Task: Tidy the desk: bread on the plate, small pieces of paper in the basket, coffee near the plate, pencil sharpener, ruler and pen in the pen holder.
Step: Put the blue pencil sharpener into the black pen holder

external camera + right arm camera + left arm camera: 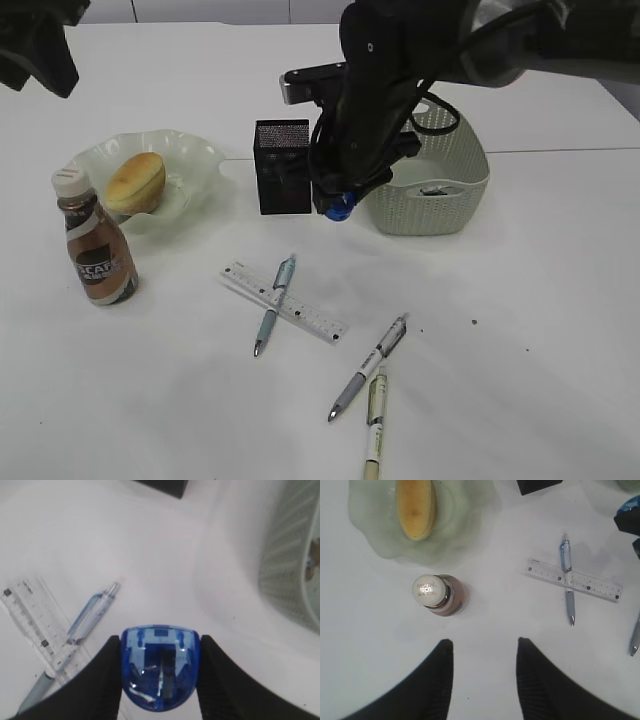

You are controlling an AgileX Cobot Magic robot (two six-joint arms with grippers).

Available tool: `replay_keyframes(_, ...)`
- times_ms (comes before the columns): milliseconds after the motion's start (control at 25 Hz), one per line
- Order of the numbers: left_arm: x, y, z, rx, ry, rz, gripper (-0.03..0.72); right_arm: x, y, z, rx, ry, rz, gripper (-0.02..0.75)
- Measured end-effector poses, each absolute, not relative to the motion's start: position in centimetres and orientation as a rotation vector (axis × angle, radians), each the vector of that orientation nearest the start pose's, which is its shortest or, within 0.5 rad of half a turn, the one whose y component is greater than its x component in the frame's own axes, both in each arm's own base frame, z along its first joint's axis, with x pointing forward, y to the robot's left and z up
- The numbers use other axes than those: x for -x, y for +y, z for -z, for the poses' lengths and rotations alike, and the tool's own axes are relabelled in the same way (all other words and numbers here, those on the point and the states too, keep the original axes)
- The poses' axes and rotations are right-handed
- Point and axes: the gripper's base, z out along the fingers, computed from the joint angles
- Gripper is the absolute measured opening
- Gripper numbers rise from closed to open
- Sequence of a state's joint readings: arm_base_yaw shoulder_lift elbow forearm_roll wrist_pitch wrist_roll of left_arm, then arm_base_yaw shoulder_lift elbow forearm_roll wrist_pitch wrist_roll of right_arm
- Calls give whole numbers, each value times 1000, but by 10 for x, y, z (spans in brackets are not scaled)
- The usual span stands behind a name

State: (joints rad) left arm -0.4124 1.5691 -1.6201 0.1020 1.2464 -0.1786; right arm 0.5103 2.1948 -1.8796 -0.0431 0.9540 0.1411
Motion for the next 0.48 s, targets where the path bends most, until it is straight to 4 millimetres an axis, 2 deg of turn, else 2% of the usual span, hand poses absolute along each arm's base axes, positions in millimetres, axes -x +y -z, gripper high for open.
replay_keyframes(280,-301,-120,-381,-326,2644,27,307,-422,230,-215,551,2485,-133,303)
replay_keyframes(480,-302,-119,-381,-328,2638,-3,307,-420,231,-215,554,2260,-206,303)
